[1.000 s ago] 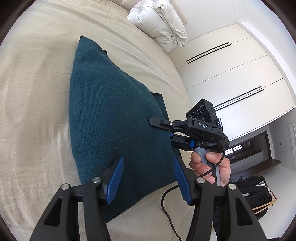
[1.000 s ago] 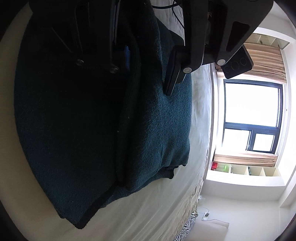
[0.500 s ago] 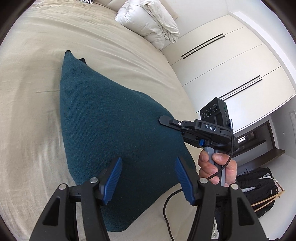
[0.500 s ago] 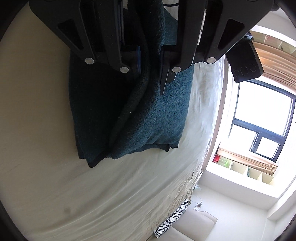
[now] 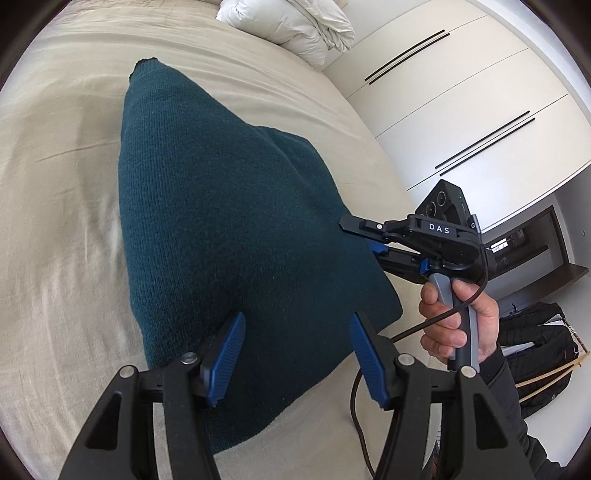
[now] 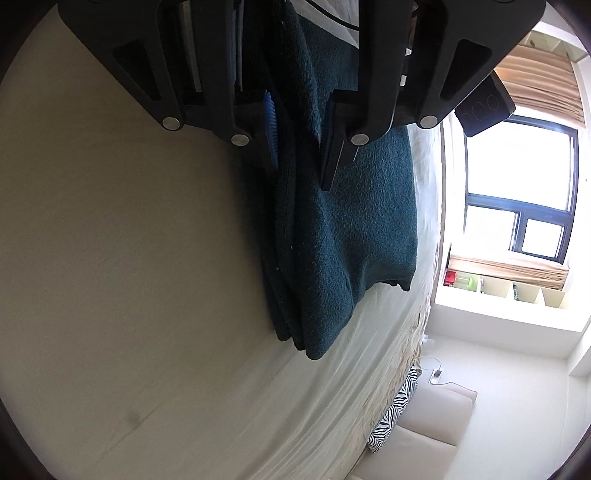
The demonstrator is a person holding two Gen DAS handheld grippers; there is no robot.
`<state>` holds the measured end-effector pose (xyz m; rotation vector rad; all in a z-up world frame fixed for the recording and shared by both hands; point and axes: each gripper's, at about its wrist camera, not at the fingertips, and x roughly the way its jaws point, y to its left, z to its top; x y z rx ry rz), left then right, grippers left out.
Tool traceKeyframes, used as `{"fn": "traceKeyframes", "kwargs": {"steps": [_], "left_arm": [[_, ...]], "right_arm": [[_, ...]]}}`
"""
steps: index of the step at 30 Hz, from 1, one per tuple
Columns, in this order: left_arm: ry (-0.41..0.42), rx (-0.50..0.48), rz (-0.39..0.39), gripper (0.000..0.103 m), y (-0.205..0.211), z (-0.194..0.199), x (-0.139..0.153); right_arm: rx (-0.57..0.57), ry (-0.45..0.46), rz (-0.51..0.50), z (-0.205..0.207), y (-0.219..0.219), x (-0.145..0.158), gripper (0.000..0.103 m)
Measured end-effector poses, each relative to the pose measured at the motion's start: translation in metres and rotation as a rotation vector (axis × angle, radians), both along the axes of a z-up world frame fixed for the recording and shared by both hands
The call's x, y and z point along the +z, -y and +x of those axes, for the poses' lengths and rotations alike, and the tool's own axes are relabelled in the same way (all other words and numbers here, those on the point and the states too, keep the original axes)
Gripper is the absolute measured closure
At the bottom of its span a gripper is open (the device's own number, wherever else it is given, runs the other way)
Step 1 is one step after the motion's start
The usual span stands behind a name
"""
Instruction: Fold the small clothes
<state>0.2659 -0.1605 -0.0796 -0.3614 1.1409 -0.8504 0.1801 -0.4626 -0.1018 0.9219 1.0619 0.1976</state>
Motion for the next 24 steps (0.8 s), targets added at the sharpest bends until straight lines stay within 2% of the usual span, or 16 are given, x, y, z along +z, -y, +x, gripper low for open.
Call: {"fn": "traceKeyframes", "kwargs": {"steps": [2,3,4,5,7,8,9,10,12,13,15,17,21,24], "left_arm": [[0.013,-0.009,0.013,0.041,0.001,-0.004,0.0],[0.016,-0.013,0.02,0.041,0.002,-0.004,-0.002],[0.013,-0.016,0.023,0.041,0.004,-0.004,-0.004],[0.006,-0.015,0.024,0.041,0.004,-0.004,-0.007],[-0.009,-0.007,0.015,0.041,0.006,-0.002,-0.013],[-0.016,-0.003,0.011,0.042,0.005,-0.002,-0.015],[-0.02,0.001,0.008,0.042,0.005,-0.001,-0.018],[-0.019,0.001,0.009,0.042,0.007,0.0,-0.019],[-0.018,-0.007,0.017,0.044,0.007,0.0,-0.022],[-0.024,-0.01,0.016,0.045,0.008,0.001,-0.023],[-0.047,-0.002,0.009,0.049,0.006,0.001,-0.021],[-0.032,0.006,-0.002,0.048,-0.002,-0.003,-0.005],[0.066,0.021,-0.032,0.043,-0.013,0.008,0.035],[0.1,0.033,-0.018,0.043,-0.01,0.037,0.047]], "right_arm": [[0.001,0.008,-0.02,-0.015,-0.004,0.008,0.077],[0.006,0.01,-0.023,-0.022,-0.009,0.009,0.07],[0.014,0.013,-0.022,-0.027,-0.016,0.01,0.056],[0.019,0.015,-0.027,-0.036,-0.02,0.012,0.05],[0.037,0.01,-0.069,-0.051,-0.042,0.018,0.048],[0.049,0.008,-0.1,-0.056,-0.048,0.019,0.049],[0.062,0.001,-0.133,-0.061,-0.053,0.019,0.056],[0.067,-0.016,-0.159,-0.063,-0.057,0.017,0.073],[0.049,-0.043,-0.17,-0.076,-0.036,0.001,0.086],[0.038,-0.041,-0.155,-0.079,-0.032,-0.003,0.09],[0.016,-0.039,-0.105,-0.075,-0.032,-0.02,0.09],[0.011,-0.023,-0.076,-0.078,-0.031,-0.018,0.09],[0.02,-0.033,-0.126,-0.083,-0.033,-0.001,0.086],[-0.006,0.004,-0.177,-0.075,-0.031,0.022,0.086]]}}
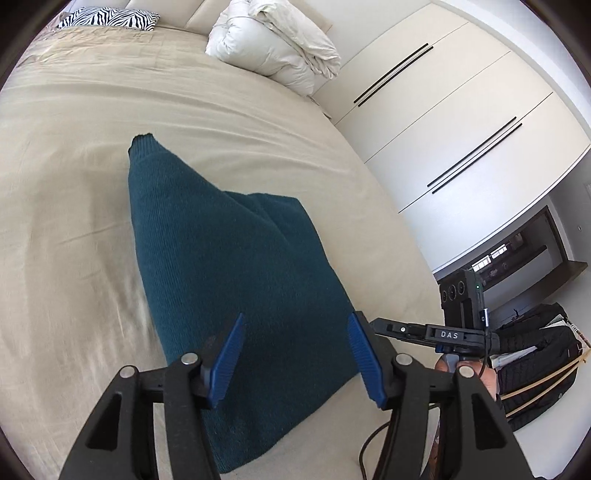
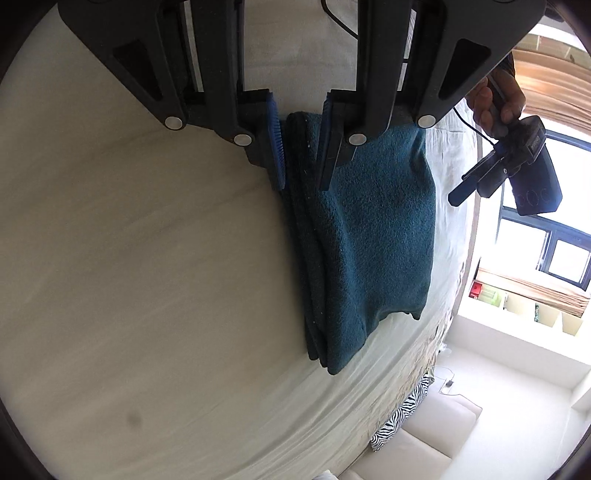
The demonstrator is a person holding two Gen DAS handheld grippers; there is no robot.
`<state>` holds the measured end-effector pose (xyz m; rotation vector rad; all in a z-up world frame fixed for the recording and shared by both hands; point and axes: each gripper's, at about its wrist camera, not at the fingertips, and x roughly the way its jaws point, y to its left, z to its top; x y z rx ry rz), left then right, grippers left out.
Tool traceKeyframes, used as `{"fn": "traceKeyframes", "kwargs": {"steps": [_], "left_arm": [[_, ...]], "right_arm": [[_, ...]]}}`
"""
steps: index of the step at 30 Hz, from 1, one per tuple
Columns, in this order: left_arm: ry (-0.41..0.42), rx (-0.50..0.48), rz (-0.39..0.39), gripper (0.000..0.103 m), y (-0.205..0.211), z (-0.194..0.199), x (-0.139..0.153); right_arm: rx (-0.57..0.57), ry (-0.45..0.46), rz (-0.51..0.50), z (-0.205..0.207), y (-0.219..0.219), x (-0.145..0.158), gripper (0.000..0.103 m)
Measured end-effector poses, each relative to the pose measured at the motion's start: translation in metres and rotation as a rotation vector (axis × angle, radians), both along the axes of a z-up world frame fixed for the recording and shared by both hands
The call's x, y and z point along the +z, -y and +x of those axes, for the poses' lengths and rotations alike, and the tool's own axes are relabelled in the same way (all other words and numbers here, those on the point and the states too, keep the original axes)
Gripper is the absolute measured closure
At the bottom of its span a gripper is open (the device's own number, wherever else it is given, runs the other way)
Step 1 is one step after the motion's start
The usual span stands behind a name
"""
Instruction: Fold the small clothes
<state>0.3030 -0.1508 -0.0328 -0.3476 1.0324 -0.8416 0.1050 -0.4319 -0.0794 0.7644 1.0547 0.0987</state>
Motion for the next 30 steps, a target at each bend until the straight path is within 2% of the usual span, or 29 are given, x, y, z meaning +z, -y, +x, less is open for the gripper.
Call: {"fn": "traceKeyframes", "kwargs": {"steps": [5,8,11,14,16,17,19,22,23,24,26,28,30], "left_arm": [[-0.036,-0.005,0.054,0.043,0.025,0.057,-0.015],[-0.085,0.028,0.041,0.046,0.03,0.086,-0.032],[-0.08,0.063,0.037,0.046,0.032,0.104,-0.039],[-0.065,0.054,0.096,0.048,0.043,0.105,-0.057],[-0.009,0.053,0.132,0.048,0.048,0.096,-0.061],[-0.003,0.053,0.142,0.048,0.05,0.096,-0.062],[-0.006,0.048,0.149,0.048,0.053,0.099,-0.064],[0.0,0.023,0.178,0.049,0.055,0.099,-0.059],[-0.007,0.034,0.168,0.054,0.051,0.098,-0.053],[-0.019,0.05,0.136,0.054,0.044,0.096,-0.044],[0.003,0.057,0.065,0.054,0.031,0.081,-0.025],[0.048,0.037,0.072,0.054,0.028,0.062,-0.015],[0.025,0.006,0.097,0.054,0.034,0.053,-0.026]], "right_arm": [[0.075,0.135,0.148,0.052,-0.006,0.036,0.086],[0.086,0.15,0.219,0.1,-0.013,0.033,0.086],[0.085,0.159,0.28,0.137,-0.016,0.029,0.086],[0.084,0.119,0.266,0.16,-0.014,0.017,0.086],[0.054,0.024,0.218,0.175,-0.013,-0.006,0.086],[0.059,0.009,0.226,0.178,-0.014,-0.018,0.087],[0.06,0.048,0.237,0.176,-0.011,-0.028,0.093],[0.044,0.067,0.296,0.173,-0.006,-0.034,0.094],[0.038,0.063,0.292,0.164,-0.003,-0.029,0.094],[0.04,0.066,0.274,0.159,-0.005,-0.021,0.088],[0.081,0.117,0.256,0.146,-0.015,-0.002,0.086],[0.145,0.167,0.276,0.132,-0.027,0.013,0.086],[0.185,0.151,0.256,0.125,-0.038,0.015,0.086]]}}
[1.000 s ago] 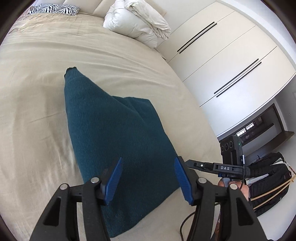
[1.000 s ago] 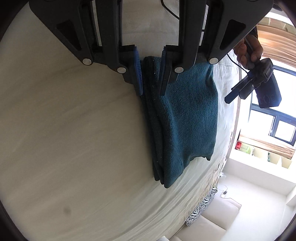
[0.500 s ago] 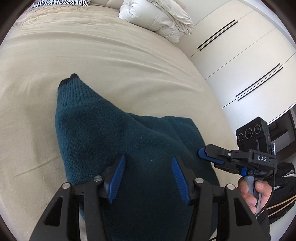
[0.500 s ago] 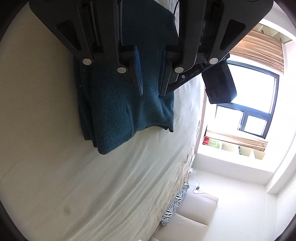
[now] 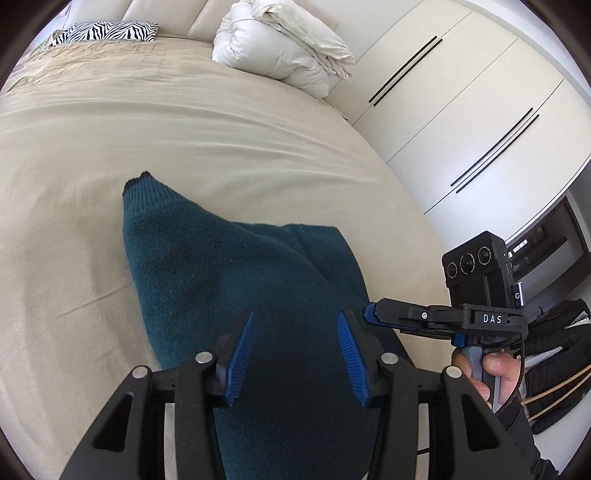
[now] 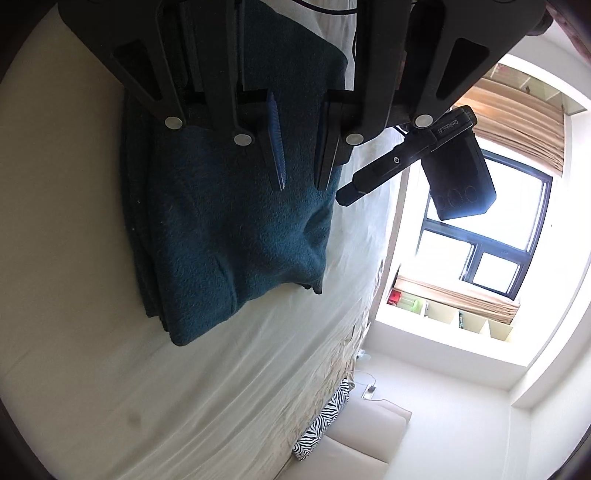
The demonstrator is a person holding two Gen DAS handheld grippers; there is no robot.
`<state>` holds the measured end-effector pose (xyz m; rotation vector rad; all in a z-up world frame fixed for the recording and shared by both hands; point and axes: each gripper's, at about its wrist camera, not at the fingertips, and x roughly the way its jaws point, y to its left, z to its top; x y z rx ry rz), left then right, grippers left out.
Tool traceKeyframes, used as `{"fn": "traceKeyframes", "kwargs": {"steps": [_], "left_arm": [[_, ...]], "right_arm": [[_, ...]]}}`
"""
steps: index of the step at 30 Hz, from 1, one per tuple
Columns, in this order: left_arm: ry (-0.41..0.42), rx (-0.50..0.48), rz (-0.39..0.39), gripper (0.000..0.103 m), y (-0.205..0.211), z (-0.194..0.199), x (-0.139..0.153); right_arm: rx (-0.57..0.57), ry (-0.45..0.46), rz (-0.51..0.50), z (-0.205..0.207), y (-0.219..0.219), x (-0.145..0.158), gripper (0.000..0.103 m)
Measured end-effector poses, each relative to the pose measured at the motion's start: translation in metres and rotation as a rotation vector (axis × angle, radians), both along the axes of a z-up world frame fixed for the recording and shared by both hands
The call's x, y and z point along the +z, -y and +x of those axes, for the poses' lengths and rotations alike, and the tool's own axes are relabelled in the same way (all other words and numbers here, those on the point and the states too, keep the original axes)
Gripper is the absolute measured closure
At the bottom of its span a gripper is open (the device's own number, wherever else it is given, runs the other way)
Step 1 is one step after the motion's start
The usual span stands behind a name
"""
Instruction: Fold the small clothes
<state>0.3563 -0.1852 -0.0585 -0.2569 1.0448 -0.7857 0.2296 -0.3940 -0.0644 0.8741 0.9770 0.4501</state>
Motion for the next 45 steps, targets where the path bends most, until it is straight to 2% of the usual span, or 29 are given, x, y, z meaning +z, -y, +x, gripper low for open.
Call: {"fn": "traceKeyframes", "kwargs": {"steps": [2,3,4,5,6,8,10,12,14,16,19,22,23,25,26,27,31,33,36,38,41,43,45], "left_arm": [[-0.027,-0.018,0.049,0.057,0.008,-0.001,-0.023],[-0.026,-0.009,0.046,0.065,0.007,-0.002,-0.03],[-0.027,0.004,0.04,0.067,0.006,-0.001,-0.033],[-0.036,0.009,0.029,0.069,0.004,0.001,-0.034],[-0.046,0.012,0.022,0.071,0.003,0.003,-0.035],[-0.061,0.011,0.012,0.072,-0.002,0.003,-0.031],[-0.048,0.025,0.0,0.069,-0.011,-0.005,-0.017],[-0.018,0.043,-0.02,0.056,-0.018,-0.017,-0.005],[-0.014,0.046,-0.017,0.055,-0.02,-0.025,-0.007],[-0.021,0.038,-0.001,0.055,-0.016,-0.028,-0.022],[-0.03,0.038,-0.007,0.056,-0.014,-0.026,-0.03],[-0.029,0.045,-0.033,0.054,-0.021,-0.027,-0.013],[-0.016,0.057,-0.062,0.05,-0.027,-0.029,-0.005],[0.033,0.102,-0.097,0.029,-0.044,-0.035,0.008],[0.04,0.124,-0.102,0.017,-0.051,-0.036,0.008],[0.021,0.138,-0.101,0.015,-0.057,-0.034,0.004],[-0.144,0.155,-0.11,0.018,-0.07,-0.024,-0.036],[-0.204,0.138,-0.116,0.018,-0.068,-0.025,-0.052],[-0.214,0.12,-0.126,0.018,-0.063,-0.024,-0.055],[-0.251,0.106,-0.154,0.018,-0.057,-0.016,-0.057],[-0.279,0.089,-0.134,0.019,-0.049,-0.01,-0.062],[-0.281,0.1,-0.101,0.026,-0.046,-0.007,-0.061],[-0.277,0.113,-0.071,0.034,-0.045,-0.008,-0.06]], "right_arm": [[0.003,-0.073,-0.06,0.002,-0.004,-0.018,0.086],[-0.01,-0.102,-0.062,0.001,-0.001,-0.031,0.088],[-0.025,-0.103,-0.038,0.0,0.004,-0.04,0.093],[-0.046,-0.097,-0.004,-0.003,0.01,-0.047,0.094],[-0.062,-0.096,0.021,-0.007,0.013,-0.05,0.094],[-0.068,-0.089,0.0,-0.015,0.015,-0.042,0.09],[-0.067,-0.076,-0.003,-0.026,0.015,-0.029,0.087],[-0.048,-0.012,0.022,-0.038,0.01,-0.012,0.086],[-0.047,0.01,0.033,-0.05,0.009,-0.007,0.081],[-0.045,-0.039,-0.004,-0.055,0.007,-0.023,0.06],[-0.056,-0.029,0.018,-0.065,0.012,-0.036,0.061],[-0.089,-0.035,0.018,-0.074,0.019,-0.019,0.055],[-0.104,-0.013,0.002,-0.081,0.023,-0.01,0.052],[-0.139,0.003,-0.044,-0.089,0.034,0.003,0.038],[-0.155,-0.015,-0.079,-0.09,0.04,0.006,0.036],[-0.161,-0.034,-0.102,-0.091,0.046,0.006,0.036],[-0.128,-0.14,-0.067,-0.073,0.066,-0.009,0.036],[-0.124,-0.179,-0.085,-0.065,0.069,-0.02,0.036],[-0.114,-0.189,-0.058,-0.052,0.071,-0.032,0.036],[-0.102,-0.189,-0.048,-0.046,0.071,-0.033,0.036],[-0.065,-0.199,-0.064,-0.038,0.067,-0.035,0.036],[-0.024,-0.214,-0.062,-0.035,0.059,-0.036,0.038],[0.006,-0.22,-0.115,-0.032,0.051,-0.035,0.041]]}}
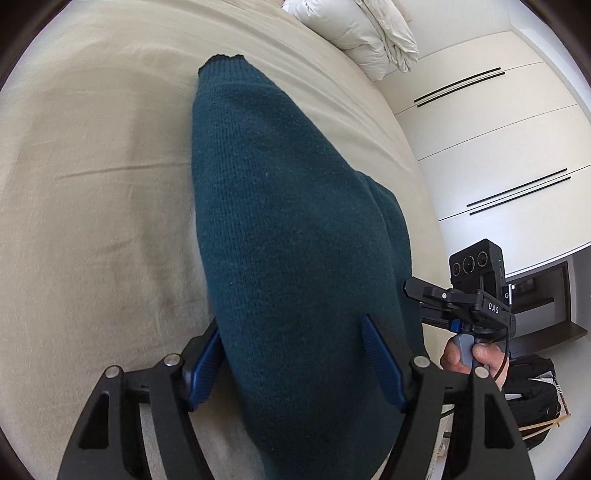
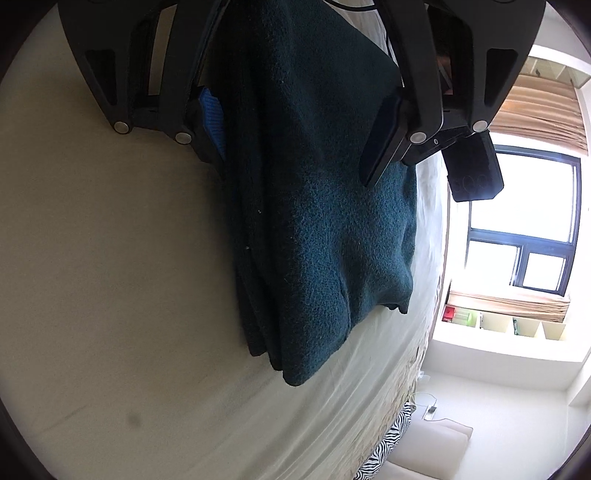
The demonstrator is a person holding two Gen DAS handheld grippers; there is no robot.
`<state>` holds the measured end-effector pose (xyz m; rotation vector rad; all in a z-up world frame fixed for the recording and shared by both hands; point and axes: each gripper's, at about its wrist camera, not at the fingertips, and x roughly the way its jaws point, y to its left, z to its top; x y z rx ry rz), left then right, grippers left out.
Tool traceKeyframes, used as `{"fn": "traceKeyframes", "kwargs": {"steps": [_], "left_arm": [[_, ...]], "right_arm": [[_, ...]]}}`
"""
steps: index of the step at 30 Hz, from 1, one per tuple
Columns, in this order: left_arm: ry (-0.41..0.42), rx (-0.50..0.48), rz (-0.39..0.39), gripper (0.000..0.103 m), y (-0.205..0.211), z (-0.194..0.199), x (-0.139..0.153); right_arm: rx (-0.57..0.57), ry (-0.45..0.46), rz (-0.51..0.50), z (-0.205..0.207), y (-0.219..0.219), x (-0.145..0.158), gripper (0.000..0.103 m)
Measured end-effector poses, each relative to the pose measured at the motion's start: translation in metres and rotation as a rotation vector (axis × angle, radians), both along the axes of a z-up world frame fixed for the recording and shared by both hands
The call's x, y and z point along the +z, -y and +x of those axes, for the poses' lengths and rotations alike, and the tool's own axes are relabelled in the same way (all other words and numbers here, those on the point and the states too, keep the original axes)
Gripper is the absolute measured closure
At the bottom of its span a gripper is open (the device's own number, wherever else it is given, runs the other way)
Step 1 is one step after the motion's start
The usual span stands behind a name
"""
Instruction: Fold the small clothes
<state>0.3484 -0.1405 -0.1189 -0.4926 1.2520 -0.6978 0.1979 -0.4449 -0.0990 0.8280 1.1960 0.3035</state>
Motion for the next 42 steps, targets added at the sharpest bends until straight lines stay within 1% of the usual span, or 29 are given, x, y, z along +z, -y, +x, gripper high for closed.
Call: {"fn": "traceKeyframes", "kwargs": {"steps": [1,2,3,4,6,9,13,16,18,22,24,27,30,34,38,40,42], "left_arm": [[0.001,0.006,0.012,0.037,-0.001,-0.001,0.0],[0.0,0.011,0.02,0.043,-0.001,-0.001,-0.001],[0.0,0.011,0.024,0.048,0.0,-0.002,0.0],[0.007,0.01,0.04,0.049,0.001,-0.004,0.001],[0.022,0.009,0.078,0.052,0.005,-0.007,0.006],[0.054,0.006,0.135,0.057,0.013,-0.011,0.019],[0.12,-0.012,0.185,0.06,0.01,-0.032,0.047],[0.187,-0.015,0.221,0.061,-0.007,-0.059,0.071],[0.209,-0.008,0.227,0.061,-0.026,-0.077,0.085],[0.25,-0.005,0.258,0.061,-0.066,-0.125,0.11],[0.263,-0.004,0.273,0.06,-0.087,-0.149,0.116],[0.257,0.012,0.292,0.06,-0.119,-0.178,0.118],[0.246,0.032,0.319,0.06,-0.147,-0.203,0.112],[0.224,0.047,0.351,0.06,-0.174,-0.229,0.094],[0.184,0.058,0.379,0.059,-0.187,-0.237,0.067],[0.174,0.056,0.403,0.058,-0.188,-0.237,0.055],[0.158,0.065,0.392,0.055,-0.186,-0.233,0.045]], "right_arm": [[0.012,-0.005,-0.022,0.001,-0.003,0.0,0.047],[0.021,-0.014,-0.053,-0.003,-0.005,0.0,0.053],[0.025,-0.025,-0.088,0.001,-0.01,0.0,0.064],[0.027,-0.028,-0.113,0.003,-0.013,0.003,0.068],[0.037,-0.017,-0.203,0.004,-0.023,0.011,0.072],[0.062,0.006,-0.381,0.005,-0.048,0.034,0.079],[0.088,0.047,-0.576,-0.01,-0.083,0.067,0.082],[0.122,0.097,-0.669,-0.035,-0.116,0.091,0.082],[0.135,0.134,-0.691,-0.054,-0.139,0.106,0.082],[0.168,0.194,-0.685,-0.096,-0.184,0.13,0.082],[0.189,0.218,-0.68,-0.116,-0.208,0.138,0.082],[0.224,0.243,-0.674,-0.142,-0.242,0.143,0.082],[0.259,0.242,-0.67,-0.164,-0.266,0.137,0.082],[0.284,0.223,-0.657,-0.181,-0.303,0.122,0.082],[0.279,0.186,-0.656,-0.18,-0.328,0.102,0.082],[0.288,0.181,-0.703,-0.182,-0.34,0.093,0.082],[0.289,0.172,-0.728,-0.178,-0.351,0.088,0.082]]}}
